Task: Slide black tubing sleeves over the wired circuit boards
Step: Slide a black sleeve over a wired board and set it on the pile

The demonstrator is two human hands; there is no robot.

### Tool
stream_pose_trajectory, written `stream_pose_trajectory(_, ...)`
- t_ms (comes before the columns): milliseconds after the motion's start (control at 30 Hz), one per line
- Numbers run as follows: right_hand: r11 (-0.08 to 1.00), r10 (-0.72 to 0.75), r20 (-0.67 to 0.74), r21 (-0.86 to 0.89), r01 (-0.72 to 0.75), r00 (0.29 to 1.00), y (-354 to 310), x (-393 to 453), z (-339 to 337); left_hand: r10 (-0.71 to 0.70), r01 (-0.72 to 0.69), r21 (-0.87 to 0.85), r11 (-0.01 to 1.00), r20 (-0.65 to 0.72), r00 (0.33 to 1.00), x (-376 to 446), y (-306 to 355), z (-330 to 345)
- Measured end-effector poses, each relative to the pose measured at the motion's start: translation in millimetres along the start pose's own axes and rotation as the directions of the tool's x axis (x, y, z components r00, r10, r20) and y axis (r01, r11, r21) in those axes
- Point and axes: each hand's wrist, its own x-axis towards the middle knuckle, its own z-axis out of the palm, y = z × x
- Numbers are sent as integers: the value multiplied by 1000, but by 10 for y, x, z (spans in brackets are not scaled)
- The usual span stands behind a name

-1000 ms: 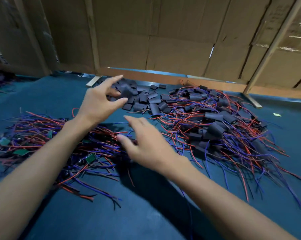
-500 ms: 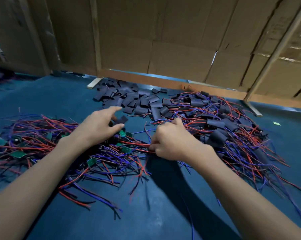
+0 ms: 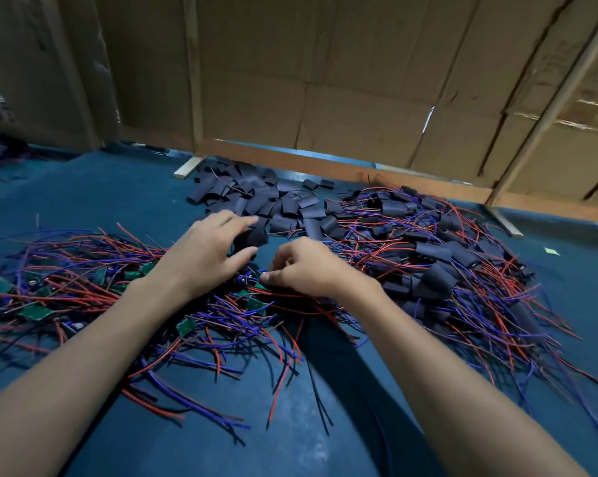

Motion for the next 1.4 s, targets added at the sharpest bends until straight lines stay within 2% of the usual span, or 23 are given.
stream_pose_trajectory(33,1000,-7,0,-13,7,1000,9,-9,-72,9,-9,-8,1000,-7,1000,-2,0,-6)
stream_pose_trajectory(133,1000,5,-130,24,-2,992,142,-114,-257,4,-5,-43,999,-23,1000,-13,3,-11)
stream_pose_trajectory(267,970,56,-236,243,3,970,373,-369,-282,-7,7,-47,999,-15,1000,-8,-2,26)
stream_pose_trajectory(367,886,74,-287,458,69,955,435,-546,-108,18,-18,-35,999,-6,1000,-15,28,14)
stream_pose_trajectory(500,705,78,-222,702,104,972,463,-726,-51,126,-122,80,989,-41,991,-17,111,-57)
stream_pose_trajectory(533,632,64,-196,767,112,979,453,-737,-72,154,-148,106,983,-54,987,-15,137,-79)
stream_pose_trajectory(667,204,3,-78,976,76,997,371,-775,-144,249,-234,144,961,-93,964,9,232,-147)
stream_pose_trajectory(733,120,-2,-26,992,27,1000,379,-796,-180,283,-267,141,953,-103,954,16,262,-165)
stream_pose_trajectory(800,143,2,-28,989,27,1000,434,-804,-220,284,-278,68,958,-126,950,7,304,-153)
stream_pose_trajectory(933,318,-35,-235,919,233,971,497,-794,-237,224,-248,-162,955,-154,962,-20,421,-51)
stream_pose_trajectory(1000,375,-79,-288,879,296,954,499,-810,-234,177,-211,-243,947,-154,972,-27,441,9)
stream_pose_trajectory(1167,442,-47,-248,864,243,968,437,-829,-250,80,-130,-320,938,-167,983,-28,378,105)
stream_pose_trajectory(1300,597,-13,-293,765,242,956,426,-840,-258,67,-128,-350,928,-181,981,-18,329,148)
stream_pose_trajectory(1400,648,-33,-274,726,229,961,428,-848,-259,73,-130,-363,923,-166,983,-11,335,167)
